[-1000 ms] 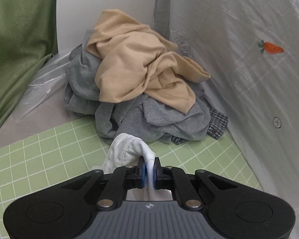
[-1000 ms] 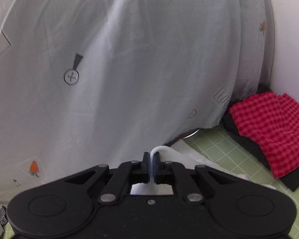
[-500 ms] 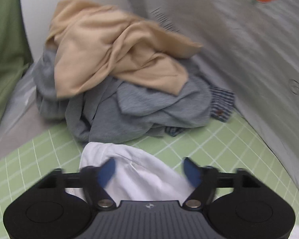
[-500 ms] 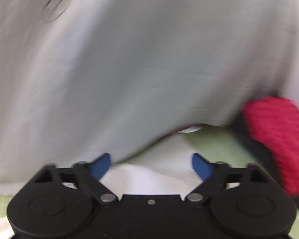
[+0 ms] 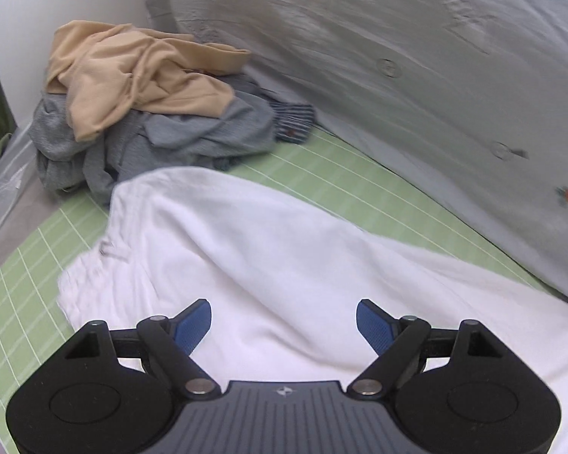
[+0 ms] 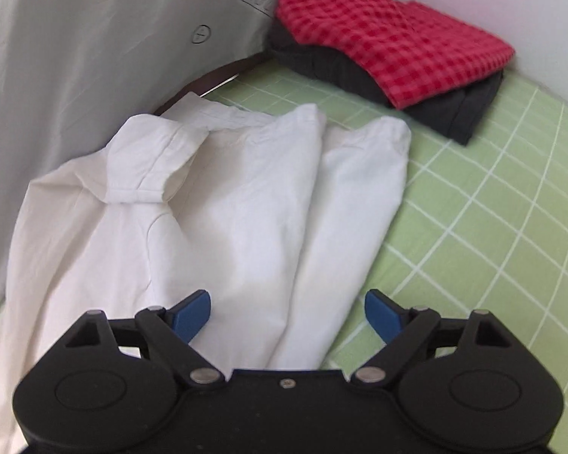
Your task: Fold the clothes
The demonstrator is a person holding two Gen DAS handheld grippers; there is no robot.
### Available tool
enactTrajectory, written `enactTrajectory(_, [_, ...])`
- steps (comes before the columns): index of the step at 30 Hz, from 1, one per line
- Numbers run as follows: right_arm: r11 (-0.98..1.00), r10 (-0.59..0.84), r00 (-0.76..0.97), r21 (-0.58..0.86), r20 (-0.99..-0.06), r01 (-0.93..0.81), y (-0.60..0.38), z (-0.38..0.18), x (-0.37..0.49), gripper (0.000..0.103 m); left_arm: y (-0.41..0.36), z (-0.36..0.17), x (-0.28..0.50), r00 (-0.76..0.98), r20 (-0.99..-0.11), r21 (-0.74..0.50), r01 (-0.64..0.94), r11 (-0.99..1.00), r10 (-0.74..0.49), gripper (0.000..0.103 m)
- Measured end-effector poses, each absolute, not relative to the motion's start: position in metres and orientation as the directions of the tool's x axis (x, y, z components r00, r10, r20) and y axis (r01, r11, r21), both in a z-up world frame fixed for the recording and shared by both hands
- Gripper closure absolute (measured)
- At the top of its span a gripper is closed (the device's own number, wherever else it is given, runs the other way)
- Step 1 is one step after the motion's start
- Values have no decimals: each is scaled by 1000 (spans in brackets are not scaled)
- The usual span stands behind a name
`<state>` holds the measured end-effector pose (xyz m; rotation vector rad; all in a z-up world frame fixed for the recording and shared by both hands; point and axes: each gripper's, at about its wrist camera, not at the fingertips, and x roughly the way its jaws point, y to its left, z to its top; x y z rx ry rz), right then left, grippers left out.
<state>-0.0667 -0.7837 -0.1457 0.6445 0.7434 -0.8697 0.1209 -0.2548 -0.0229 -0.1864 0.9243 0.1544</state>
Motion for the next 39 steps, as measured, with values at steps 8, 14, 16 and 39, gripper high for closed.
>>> enactTrajectory(8, [698, -454, 484, 38, -748, 715, -774, -142, -66, 98, -307, -12, 47, 577, -804, -190, -19, 982, -145, 19])
enactTrajectory(14, [640, -420, 504, 147, -755, 754, -765, -138, -133, 98, -321, 0, 5, 600, -782, -181, 37, 983, -167, 19])
enactTrajectory(16, [618, -415, 508, 176, -755, 766, -760, -138, -158, 98, -322, 2, -6, 609, -776, -176, 40, 984, -163, 19])
enactTrajectory(39, [469, -535, 393, 125, -748, 874, -812, -134, -247, 97, -357, 2, -1, 609, -779, -140, 63, 988, -149, 19])
